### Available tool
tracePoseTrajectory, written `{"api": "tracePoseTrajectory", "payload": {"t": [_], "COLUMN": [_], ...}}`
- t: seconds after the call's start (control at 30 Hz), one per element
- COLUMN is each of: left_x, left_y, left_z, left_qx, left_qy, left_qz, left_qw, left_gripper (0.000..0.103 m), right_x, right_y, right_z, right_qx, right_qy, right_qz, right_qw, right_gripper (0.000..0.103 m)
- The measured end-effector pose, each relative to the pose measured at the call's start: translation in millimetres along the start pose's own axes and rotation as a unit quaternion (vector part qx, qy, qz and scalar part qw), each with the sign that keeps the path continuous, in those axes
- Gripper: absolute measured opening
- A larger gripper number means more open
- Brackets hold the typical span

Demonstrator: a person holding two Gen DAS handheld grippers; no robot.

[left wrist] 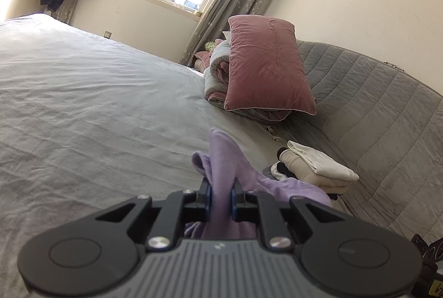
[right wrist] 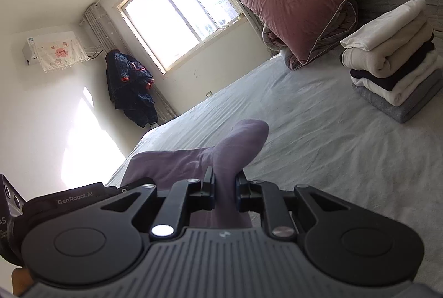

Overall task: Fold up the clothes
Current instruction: 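Lift the lavender bundle with both tools and carry it toward the clothes stack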

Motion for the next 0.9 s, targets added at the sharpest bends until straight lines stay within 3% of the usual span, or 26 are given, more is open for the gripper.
{"api": "tracePoseTrajectory", "payload": {"t": [0.47, 0.9], "left_x": [-53.5, -105.4], "left_y": [-16.8, -5.6], "left_z": [-96.7, -166.4], "left_qx": [-0.047, -0.071], "left_qy": [-0.034, -0.061], "left_qz": [0.014, -0.003], "left_qw": [0.9982, 0.9956], "left_gripper": [0.013, 0.013], "right_x": [26.6, 24.4], "right_y": [44.2, 99.2], "right_z": [-74.2, -123.8], "right_qx": [-0.022, -0.003], "right_qy": [-0.047, -0.085], "right_qz": [-0.043, -0.073], "right_qw": [0.998, 0.994], "right_gripper": [0.017, 0.017]}}
Point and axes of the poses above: each gripper's, at about its wrist camera, not at the fingertips, and x roughly against the way its jaws point, z to its left, y to its top, the point moved 2 cm from there along -x, roughly the way its jaws point, and after that the axes turned 1 degree about z, right-handed, at the moved point
